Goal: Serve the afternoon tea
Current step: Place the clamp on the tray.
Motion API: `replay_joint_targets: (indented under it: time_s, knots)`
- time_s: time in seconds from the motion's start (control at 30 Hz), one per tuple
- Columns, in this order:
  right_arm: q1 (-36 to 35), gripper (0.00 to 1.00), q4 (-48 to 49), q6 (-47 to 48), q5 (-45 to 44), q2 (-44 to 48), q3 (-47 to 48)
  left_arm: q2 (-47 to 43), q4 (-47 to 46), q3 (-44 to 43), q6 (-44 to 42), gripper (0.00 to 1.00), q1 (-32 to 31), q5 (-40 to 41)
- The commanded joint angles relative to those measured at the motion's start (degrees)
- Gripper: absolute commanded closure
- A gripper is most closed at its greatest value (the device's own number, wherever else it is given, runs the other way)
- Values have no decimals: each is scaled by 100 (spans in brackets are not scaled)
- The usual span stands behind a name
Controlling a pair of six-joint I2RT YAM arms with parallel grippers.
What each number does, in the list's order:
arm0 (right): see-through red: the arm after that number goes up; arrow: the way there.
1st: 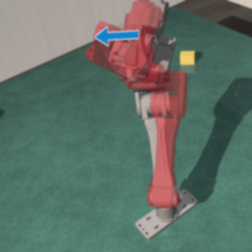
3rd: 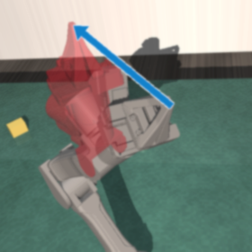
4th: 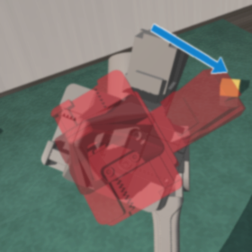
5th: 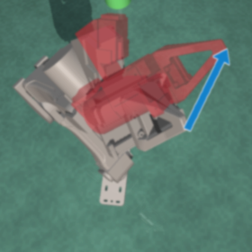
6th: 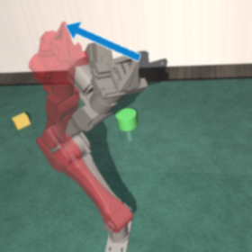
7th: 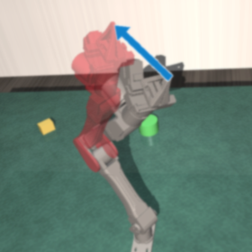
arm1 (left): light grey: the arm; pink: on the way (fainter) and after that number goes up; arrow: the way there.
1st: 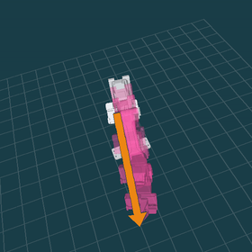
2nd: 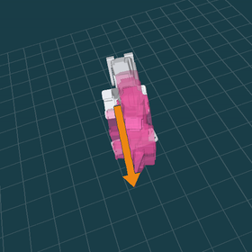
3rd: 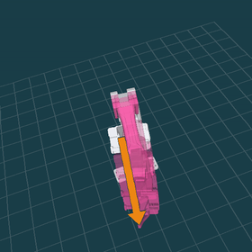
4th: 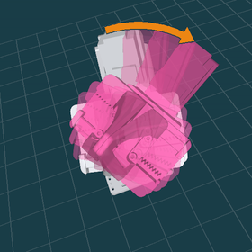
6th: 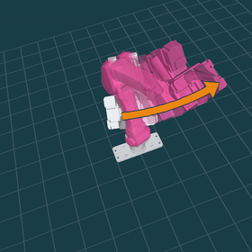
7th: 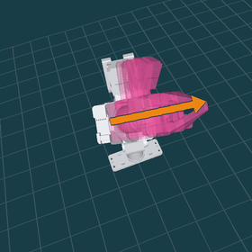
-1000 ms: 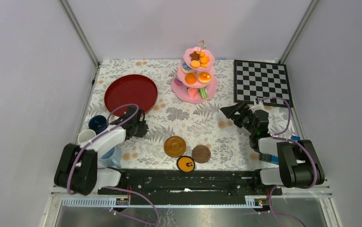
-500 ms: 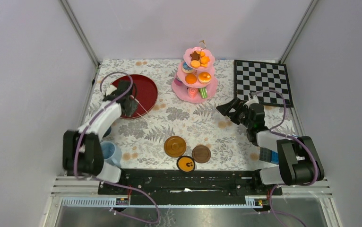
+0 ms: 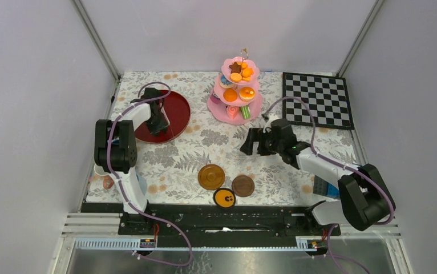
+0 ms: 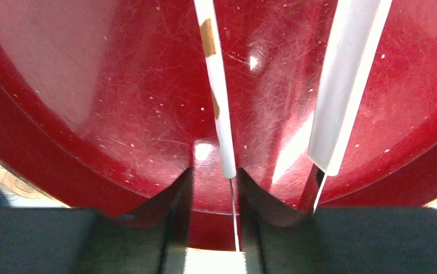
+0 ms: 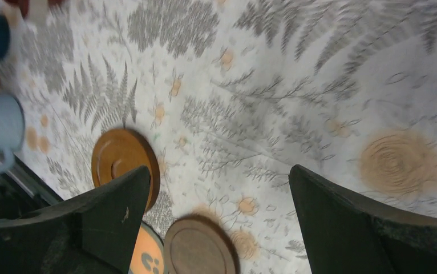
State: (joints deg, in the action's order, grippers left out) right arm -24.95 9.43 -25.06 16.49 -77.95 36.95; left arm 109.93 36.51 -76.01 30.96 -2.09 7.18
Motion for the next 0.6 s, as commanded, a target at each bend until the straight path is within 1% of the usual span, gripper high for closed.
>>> replay_joint_targets:
  time_s: [0.0, 0.07, 0.1, 0.2, 0.27, 0.3, 0.33, 0.4, 0.43, 0.5, 0.57]
  knots:
    - [-950, 1, -1146, 461, -904, 50, 611, -307, -191, 29, -390, 57, 86, -8]
    - [-1424, 2, -1241, 318, -1227, -186, 828, -587, -342, 125, -456, 44, 86, -175]
    - [-1651, 2, -1271, 249, -1405, -326, 927, -753, -418, 187, -503, 41, 86, -291]
    - [-2399, 2, -1567, 97, -2256, -907, 1323, -1355, -741, 417, -785, 25, 69, -892]
    - [-2777, 2, -1840, -26, -2619, -1340, 1623, -1795, -895, 580, -1025, 14, 27, -1198]
    - [-2869, 1, -1957, -112, -2718, -1529, 1817, -2007, -952, 631, -1098, 10, -25, -1322]
    - [-2966, 1, -2011, -204, -2815, -1673, 1898, -2187, -1040, 676, -1149, 7, -100, -1446]
    - [-3223, 6, -2070, -301, -3010, -1885, 2115, -2476, -1196, 749, -1198, 4, -278, -1647]
    - [-3383, 6, -2120, -339, -3184, -1959, 2209, -2558, -1260, 775, -1183, 2, -351, -1801]
    - [-3706, 7, -2206, -447, -3537, -2060, 2363, -2622, -1324, 803, -1145, 1, -465, -2169]
    - [-3884, 9, -2253, -634, -3736, -2180, 2434, -2632, -1333, 816, -1096, 1, -569, -2339]
